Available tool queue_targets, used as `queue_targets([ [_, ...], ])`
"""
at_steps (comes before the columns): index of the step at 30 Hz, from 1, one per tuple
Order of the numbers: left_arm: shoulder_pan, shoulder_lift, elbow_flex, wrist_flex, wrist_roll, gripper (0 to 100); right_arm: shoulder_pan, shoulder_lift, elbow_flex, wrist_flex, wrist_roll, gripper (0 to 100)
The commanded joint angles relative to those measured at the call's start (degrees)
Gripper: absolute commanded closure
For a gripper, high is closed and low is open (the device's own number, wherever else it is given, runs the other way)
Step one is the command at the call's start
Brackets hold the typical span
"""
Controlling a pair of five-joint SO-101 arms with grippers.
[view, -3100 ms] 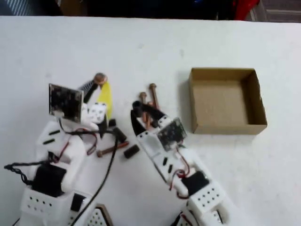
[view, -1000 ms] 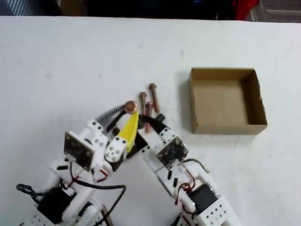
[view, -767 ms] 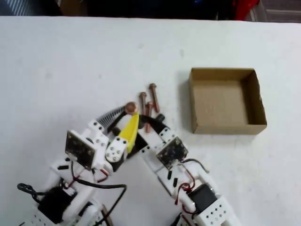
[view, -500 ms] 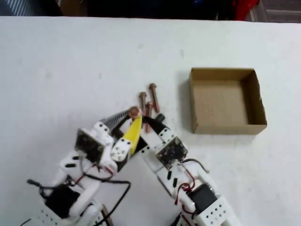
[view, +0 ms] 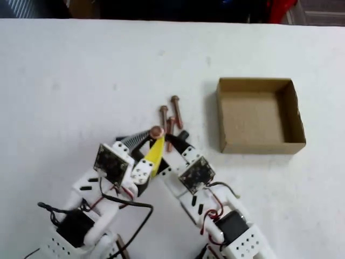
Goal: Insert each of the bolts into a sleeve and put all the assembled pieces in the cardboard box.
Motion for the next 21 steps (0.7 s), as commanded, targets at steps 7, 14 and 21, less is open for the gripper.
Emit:
queue_targets([
  [7, 0.0, -0.6, -0.5, -1.4, 0.0, 79, 0.3, -1.8, 0.5, -0.3, 0.6, 98.1],
  [14, -4.9, -0.6, -0.6, -1.4, 0.0, 78, 0.3, -1.8, 0.5, -0.3, 0.7, 98.1],
  [21, -7.8, -0.6, -0.9, -1.4, 0.1, 77, 0.3, -1.8, 0.5, -0.3, 0.8, 98.1],
])
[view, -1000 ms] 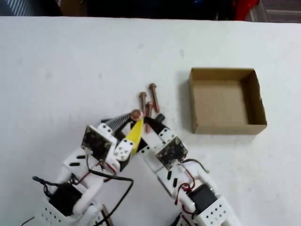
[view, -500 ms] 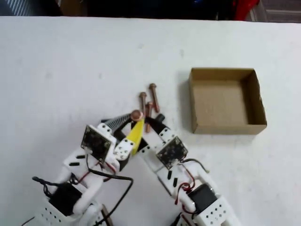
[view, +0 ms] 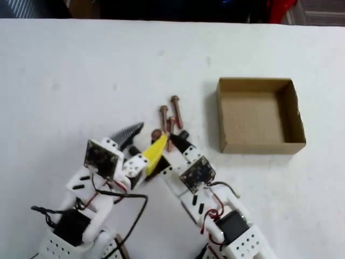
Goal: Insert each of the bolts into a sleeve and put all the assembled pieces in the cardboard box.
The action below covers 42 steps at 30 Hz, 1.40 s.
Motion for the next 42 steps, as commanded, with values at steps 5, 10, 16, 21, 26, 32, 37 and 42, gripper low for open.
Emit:
queue_targets([
  [5, -0.7, -0.2, -1.1, -2.0, 0.3, 77, 0.0, -1.8, 0.5, -0.3, 0.6, 98.1],
  [10, -0.8, -0.2, -1.5, -3.3, 0.3, 77, 0.0, -1.8, 0.5, -0.3, 0.6, 98.1],
  [16, -0.8, -0.2, -5.9, -2.9, 0.3, 78, 0.0, -1.8, 0.5, -0.2, 0.6, 98.1],
  [21, -4.2, -0.2, -9.0, 0.2, 0.3, 78, 0.0, -1.8, 0.5, -0.2, 0.6, 98.1],
  [26, -13.1, -0.2, -12.7, 7.9, 0.3, 78, 0.1, -1.5, 0.5, -0.1, 0.6, 98.1],
  [32, -18.2, -0.1, -11.2, 11.5, 0.3, 78, 0.1, -1.8, 0.4, 3.6, 0.7, 98.1],
  [37, -18.5, -0.2, 0.7, 4.1, -2.6, 78, 0.1, -1.8, 0.4, 3.8, 0.7, 98.1],
  [42, -20.8, -0.2, 8.4, -3.3, -8.8, 78, 2.9, -1.8, -0.6, 4.3, 7.0, 98.1],
])
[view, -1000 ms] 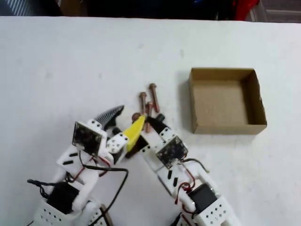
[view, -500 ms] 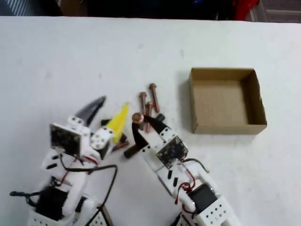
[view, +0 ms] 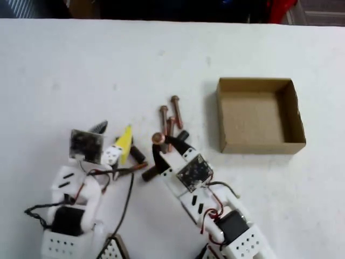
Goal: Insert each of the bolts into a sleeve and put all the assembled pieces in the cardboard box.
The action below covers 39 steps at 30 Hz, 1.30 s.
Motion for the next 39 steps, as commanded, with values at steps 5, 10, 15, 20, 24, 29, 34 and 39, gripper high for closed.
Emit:
queue_targets([
  [5, -7.7, -0.6, 2.8, -4.6, -1.8, 81, 10.4, -1.8, -8.9, 10.2, 5.2, 98.1],
  [10, -10.4, -0.6, 4.5, -4.9, -1.8, 98, 23.0, -1.3, -20.7, 19.3, 5.2, 98.1],
  [15, -10.4, -0.6, 5.1, -4.7, -1.8, 96, 34.8, -0.6, -31.3, 23.5, 5.2, 98.1],
  [20, -10.5, -0.6, 5.3, -4.6, -1.8, 98, 39.7, 12.9, -43.3, 23.7, 5.5, 98.1],
  [24, -12.2, -0.6, 5.4, -4.6, -1.8, 98, 41.5, 31.5, -52.5, 23.7, 5.6, 98.1],
  [29, -14.0, -0.6, 5.5, -4.6, -1.8, 98, 41.5, 54.2, -61.6, 23.5, 5.6, 98.1],
  [34, -14.1, -0.6, 6.2, -4.7, -2.0, 98, 41.6, 75.2, -71.4, 23.7, 5.6, 98.1],
  [39, -14.0, -0.6, 6.5, -4.9, -2.3, 98, 41.6, 94.1, -83.8, 29.5, 5.6, 98.1],
])
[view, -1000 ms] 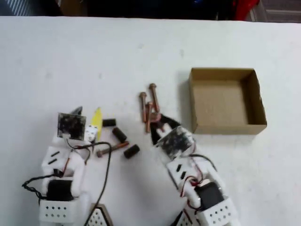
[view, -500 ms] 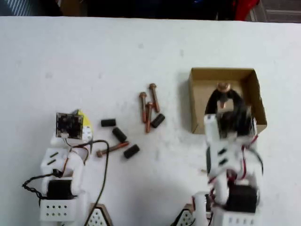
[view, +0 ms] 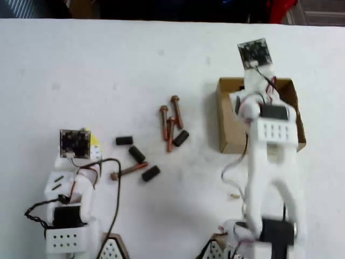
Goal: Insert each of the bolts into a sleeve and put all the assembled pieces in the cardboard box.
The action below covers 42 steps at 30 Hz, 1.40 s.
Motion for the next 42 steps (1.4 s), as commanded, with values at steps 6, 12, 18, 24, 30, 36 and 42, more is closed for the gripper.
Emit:
queue_targets([
  [6, -0.5, -0.6, -0.6, -2.3, -0.8, 98, 1.1, 25.7, -26.2, 9.4, 0.5, 98.1],
  [12, -0.5, -0.6, -0.6, -2.4, -0.8, 98, 1.4, 36.7, -38.6, 14.5, 0.4, 98.1],
  [18, -0.5, -0.6, -0.6, -2.4, -0.8, 98, 1.3, 44.8, -44.6, 15.1, 0.7, 97.8],
  [24, -0.5, -0.6, -0.6, -2.3, -0.8, 98, 1.1, 49.7, -47.1, 15.6, 0.8, 97.7],
  [30, -0.4, -0.6, -0.5, -2.2, -0.8, 98, 0.8, 51.2, -52.6, 22.2, 0.8, 91.7],
  [36, -0.4, -0.6, -0.1, -2.5, -0.9, 98, 1.1, 50.9, -56.8, 27.0, 0.8, 84.1],
  [42, -0.4, -0.6, -0.1, -2.5, -0.9, 98, 0.9, 50.8, -64.5, 33.1, 0.8, 84.1],
])
